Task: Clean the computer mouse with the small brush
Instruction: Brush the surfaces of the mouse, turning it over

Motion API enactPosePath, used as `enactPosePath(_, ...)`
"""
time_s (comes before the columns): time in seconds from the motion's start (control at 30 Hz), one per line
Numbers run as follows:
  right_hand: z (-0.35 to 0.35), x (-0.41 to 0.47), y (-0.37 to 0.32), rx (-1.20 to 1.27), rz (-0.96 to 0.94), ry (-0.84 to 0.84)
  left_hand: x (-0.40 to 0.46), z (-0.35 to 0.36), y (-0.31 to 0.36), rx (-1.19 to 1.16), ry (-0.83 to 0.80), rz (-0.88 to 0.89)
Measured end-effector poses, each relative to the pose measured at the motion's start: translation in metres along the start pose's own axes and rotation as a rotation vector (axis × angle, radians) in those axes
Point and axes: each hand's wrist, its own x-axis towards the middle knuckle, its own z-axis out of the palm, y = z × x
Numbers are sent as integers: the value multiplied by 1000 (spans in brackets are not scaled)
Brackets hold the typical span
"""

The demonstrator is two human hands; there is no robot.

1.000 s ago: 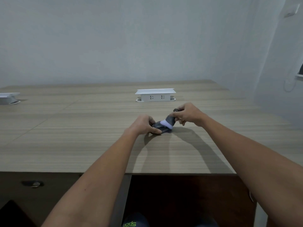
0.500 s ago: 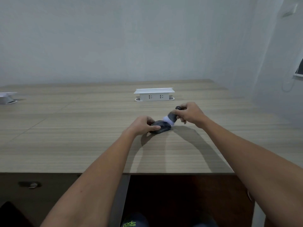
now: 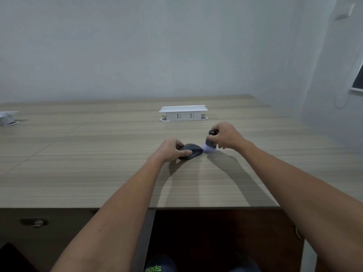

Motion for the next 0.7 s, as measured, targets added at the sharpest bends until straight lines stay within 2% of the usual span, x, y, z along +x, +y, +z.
enactPosePath(0.1,0,-3,-1,162,-49,-51,1,1,-1,5,11,-8)
enactPosePath(0.17,1,-4,2,75,-43,-91,1,2,-1,-10,17,-8)
enactPosePath(0.23,1,-4,3,-21,-19,-37,1,2,0,-25,17,-14)
enactPosePath(0.3,1,-4,3,45,-31,-3,1,3,0,-28,15,-20)
enactPosePath(0.4,-1,-5,-1,117,-45,-63,1,2,0,-21,18,-17)
enactPosePath(0.5,-1,-2,2,-57,-8,-45,1,2,0,-27,13,-12)
enactPosePath(0.6,1,-3,0,65,-34,5,2,2,0,-32,9,-21)
enactPosePath(0.67,1,-6,-3,145,-46,-65,2,2,-1,-24,12,-12)
enactPosePath(0.7,2,-5,-1,104,-42,-87,1,2,0,-20,10,-5)
